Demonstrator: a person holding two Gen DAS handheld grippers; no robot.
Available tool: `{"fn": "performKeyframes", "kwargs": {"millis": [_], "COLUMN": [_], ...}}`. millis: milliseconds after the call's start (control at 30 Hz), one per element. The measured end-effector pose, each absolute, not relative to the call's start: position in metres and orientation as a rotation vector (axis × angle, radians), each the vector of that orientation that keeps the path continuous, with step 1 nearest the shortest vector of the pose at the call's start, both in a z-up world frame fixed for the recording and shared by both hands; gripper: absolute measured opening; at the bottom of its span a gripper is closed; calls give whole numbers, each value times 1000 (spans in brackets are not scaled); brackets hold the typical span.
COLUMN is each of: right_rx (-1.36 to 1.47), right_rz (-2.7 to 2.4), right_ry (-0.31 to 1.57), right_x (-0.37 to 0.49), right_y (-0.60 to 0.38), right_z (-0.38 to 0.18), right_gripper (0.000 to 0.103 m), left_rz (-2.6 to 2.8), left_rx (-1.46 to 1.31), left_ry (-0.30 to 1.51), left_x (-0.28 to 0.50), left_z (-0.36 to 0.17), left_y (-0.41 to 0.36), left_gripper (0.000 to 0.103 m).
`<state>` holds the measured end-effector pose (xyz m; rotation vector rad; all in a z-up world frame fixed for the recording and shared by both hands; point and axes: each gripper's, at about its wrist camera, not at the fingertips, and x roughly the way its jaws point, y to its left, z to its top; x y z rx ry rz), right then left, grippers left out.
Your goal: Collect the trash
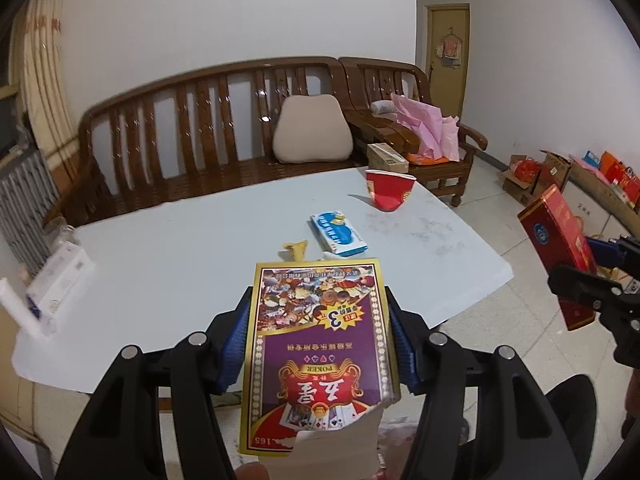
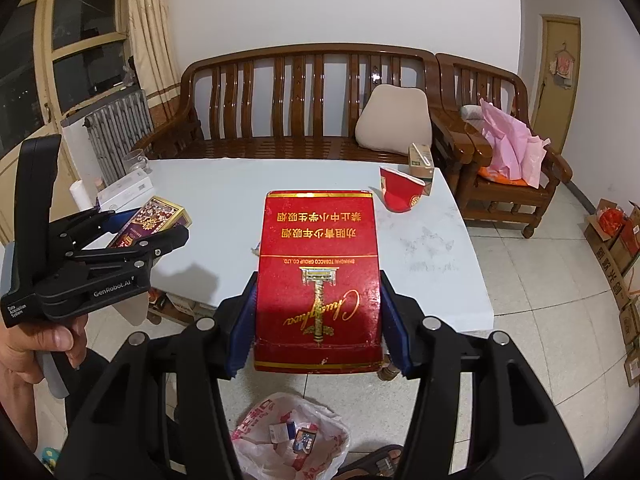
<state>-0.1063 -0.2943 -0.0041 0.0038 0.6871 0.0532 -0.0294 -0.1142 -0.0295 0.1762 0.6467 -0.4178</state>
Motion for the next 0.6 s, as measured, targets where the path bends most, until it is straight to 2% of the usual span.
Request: {"fn": "performKeyframes", "kwargs": {"millis": [267, 600], "right_rx": [-26, -19], "right_rz": [44, 4], "right_ry": [664, 684], "right_x": [-139, -161], "right_y": [-277, -272], "right_z": [-16, -49], "right_gripper": [53, 53], "left_rz": [-417, -451], "left_rx": [176, 155], "left_ry": [634, 714], "left_x": [-60, -96], "left_z": [-42, -91], "left_y": [-106, -104], "left_gripper": [58, 58]}}
